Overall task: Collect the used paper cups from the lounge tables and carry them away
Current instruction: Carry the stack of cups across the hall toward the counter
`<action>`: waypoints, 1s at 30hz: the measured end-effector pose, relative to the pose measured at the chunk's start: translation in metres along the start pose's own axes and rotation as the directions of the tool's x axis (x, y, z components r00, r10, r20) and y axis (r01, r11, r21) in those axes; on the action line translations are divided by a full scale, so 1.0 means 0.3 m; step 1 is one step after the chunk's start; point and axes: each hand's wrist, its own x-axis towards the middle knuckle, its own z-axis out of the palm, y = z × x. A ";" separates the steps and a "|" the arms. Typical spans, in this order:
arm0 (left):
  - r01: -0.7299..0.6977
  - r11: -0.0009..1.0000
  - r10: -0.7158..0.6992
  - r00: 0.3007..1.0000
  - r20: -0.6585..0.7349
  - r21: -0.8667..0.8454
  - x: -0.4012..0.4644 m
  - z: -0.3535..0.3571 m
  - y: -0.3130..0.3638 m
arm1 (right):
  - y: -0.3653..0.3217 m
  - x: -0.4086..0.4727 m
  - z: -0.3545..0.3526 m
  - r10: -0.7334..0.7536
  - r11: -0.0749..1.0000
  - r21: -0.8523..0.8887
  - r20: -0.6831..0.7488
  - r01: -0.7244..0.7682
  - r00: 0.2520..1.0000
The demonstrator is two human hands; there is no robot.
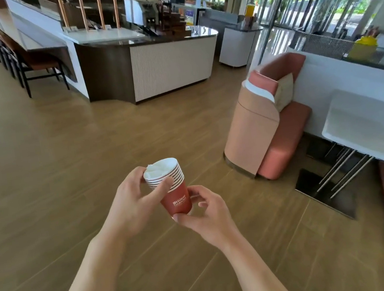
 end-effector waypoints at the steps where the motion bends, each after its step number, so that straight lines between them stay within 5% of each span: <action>1: -0.002 1.000 0.002 1.000 -0.001 -0.004 0.054 -0.032 -0.015 | -0.019 0.058 0.028 -0.005 1.000 -0.002 -0.004 0.005 1.000; 17: 0.071 0.991 -0.088 0.985 -0.151 -0.112 0.580 -0.411 -0.271 | -0.154 0.721 0.430 -0.083 0.995 -0.034 0.141 0.089 0.987; 30: 0.109 0.992 -0.121 0.960 -0.252 -0.061 1.103 -0.343 -0.378 | -0.047 1.332 0.430 -0.127 0.992 0.039 0.240 0.121 0.962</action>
